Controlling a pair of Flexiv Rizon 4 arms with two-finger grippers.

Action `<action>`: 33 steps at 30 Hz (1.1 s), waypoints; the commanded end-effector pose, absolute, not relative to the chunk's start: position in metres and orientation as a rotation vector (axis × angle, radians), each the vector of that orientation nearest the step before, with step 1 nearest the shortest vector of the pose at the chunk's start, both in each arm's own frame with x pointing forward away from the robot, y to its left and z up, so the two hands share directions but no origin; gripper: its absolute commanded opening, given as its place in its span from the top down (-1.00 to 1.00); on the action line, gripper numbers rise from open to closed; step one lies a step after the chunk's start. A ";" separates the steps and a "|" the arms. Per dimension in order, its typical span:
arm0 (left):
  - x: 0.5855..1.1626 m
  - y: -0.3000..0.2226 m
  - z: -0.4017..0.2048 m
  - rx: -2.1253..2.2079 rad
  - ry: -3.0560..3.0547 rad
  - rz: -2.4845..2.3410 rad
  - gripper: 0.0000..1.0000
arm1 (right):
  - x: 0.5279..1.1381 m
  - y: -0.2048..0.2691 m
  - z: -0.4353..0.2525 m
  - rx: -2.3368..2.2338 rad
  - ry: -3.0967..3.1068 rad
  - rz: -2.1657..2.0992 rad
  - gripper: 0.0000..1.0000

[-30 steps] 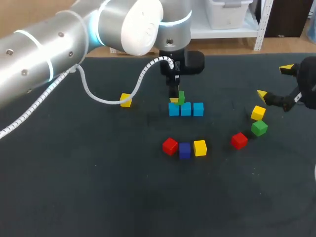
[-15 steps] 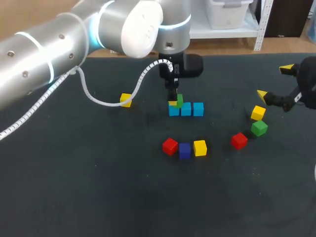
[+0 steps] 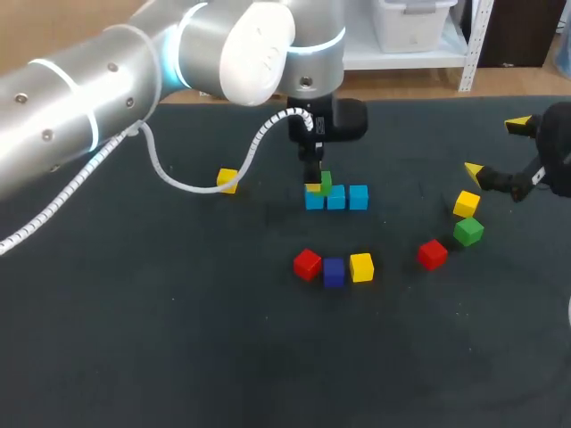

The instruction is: Place the blue cubes, place green cubes on the blue cubes, place the yellow cubes on the green cubes, then place the red cubes on the yellow cubes, and place purple cube on the red cubes.

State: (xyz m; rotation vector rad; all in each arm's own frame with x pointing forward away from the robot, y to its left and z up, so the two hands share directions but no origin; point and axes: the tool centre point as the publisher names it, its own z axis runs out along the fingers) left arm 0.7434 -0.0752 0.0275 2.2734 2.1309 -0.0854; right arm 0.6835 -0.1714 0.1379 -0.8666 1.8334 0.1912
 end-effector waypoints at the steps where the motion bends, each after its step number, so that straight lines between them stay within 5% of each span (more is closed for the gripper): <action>1: 0.743 -0.076 0.027 2.277 2.127 -0.091 1.00 | 0.683 -0.171 0.138 -0.866 1.835 0.187 -1.00; 14: 0.740 -0.076 0.026 2.286 2.122 -0.089 0.98 | 0.683 -0.171 0.138 -0.866 1.835 0.187 -1.00; 18: 0.740 -0.076 0.027 2.284 2.128 -0.085 0.04 | 0.683 -0.171 0.138 -0.866 1.835 0.187 -1.00; 19: 0.740 -0.076 0.027 2.282 2.130 -0.084 -0.69 | 0.683 -0.171 0.138 -0.866 1.835 0.187 -1.00; 20: 0.740 -0.076 0.026 2.278 2.132 -0.082 -1.00 | 0.683 -0.171 0.138 -0.866 1.835 0.187 -1.00; 33: 0.741 -0.078 0.033 2.254 2.130 -0.079 -1.00 | 0.683 -0.171 0.138 -0.866 1.835 0.187 -1.00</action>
